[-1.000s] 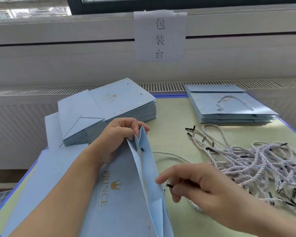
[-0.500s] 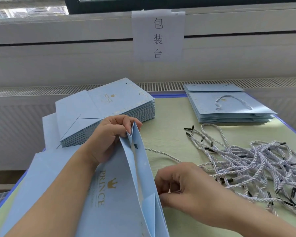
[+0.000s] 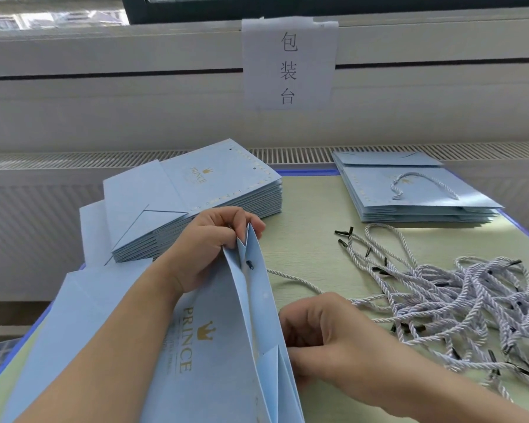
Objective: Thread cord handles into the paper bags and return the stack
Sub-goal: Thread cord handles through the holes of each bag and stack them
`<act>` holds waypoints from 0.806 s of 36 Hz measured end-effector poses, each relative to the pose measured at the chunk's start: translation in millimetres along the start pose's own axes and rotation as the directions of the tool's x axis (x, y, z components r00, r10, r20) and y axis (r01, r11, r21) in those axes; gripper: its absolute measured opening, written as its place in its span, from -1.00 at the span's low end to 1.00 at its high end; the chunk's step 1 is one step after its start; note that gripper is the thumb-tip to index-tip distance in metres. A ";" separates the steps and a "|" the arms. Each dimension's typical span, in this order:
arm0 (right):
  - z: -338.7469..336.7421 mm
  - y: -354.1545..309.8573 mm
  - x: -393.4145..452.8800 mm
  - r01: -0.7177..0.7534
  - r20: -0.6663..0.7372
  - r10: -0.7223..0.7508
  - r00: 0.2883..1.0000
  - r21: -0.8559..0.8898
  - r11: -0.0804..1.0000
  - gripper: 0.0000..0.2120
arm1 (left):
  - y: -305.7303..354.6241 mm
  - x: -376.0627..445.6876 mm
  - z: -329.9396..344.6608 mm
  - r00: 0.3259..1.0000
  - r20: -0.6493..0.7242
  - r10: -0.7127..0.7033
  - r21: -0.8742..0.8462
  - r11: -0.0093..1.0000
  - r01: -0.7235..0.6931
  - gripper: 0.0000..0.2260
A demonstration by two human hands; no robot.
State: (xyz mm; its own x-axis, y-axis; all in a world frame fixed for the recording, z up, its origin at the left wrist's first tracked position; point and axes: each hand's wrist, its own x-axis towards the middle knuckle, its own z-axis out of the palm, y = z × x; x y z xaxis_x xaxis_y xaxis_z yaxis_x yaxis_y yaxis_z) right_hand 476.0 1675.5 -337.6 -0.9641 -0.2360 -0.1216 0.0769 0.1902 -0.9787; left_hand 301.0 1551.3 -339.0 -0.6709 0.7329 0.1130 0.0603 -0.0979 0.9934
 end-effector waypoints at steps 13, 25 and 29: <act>3.4 -6.4 -16.4 -0.002 -0.149 0.028 0.988 0.176 0.984 -0.68 | 0.7 2.0 5.1 0.994 -0.016 0.110 0.160 0.981 -0.106 -0.77; 0.3 -3.2 -4.3 -0.113 -0.067 0.112 0.991 -0.004 0.994 -0.65 | -3.1 2.5 7.2 0.996 -0.005 0.087 0.245 0.966 -0.083 -0.78; -8.6 -8.6 -4.8 -0.136 0.047 0.145 0.988 -0.168 0.976 -0.66 | -3.2 2.4 8.5 0.997 0.005 0.079 0.271 0.959 -0.077 -0.78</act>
State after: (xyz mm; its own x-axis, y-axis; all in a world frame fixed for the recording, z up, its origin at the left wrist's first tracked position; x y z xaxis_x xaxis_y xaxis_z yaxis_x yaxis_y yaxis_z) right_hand 477.8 1683.2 -327.1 -0.9296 -0.2505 -0.2702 0.1631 0.3778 -0.9114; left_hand 305.4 1559.1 -341.7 -0.6603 0.7263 0.1912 0.3101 0.0318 0.9502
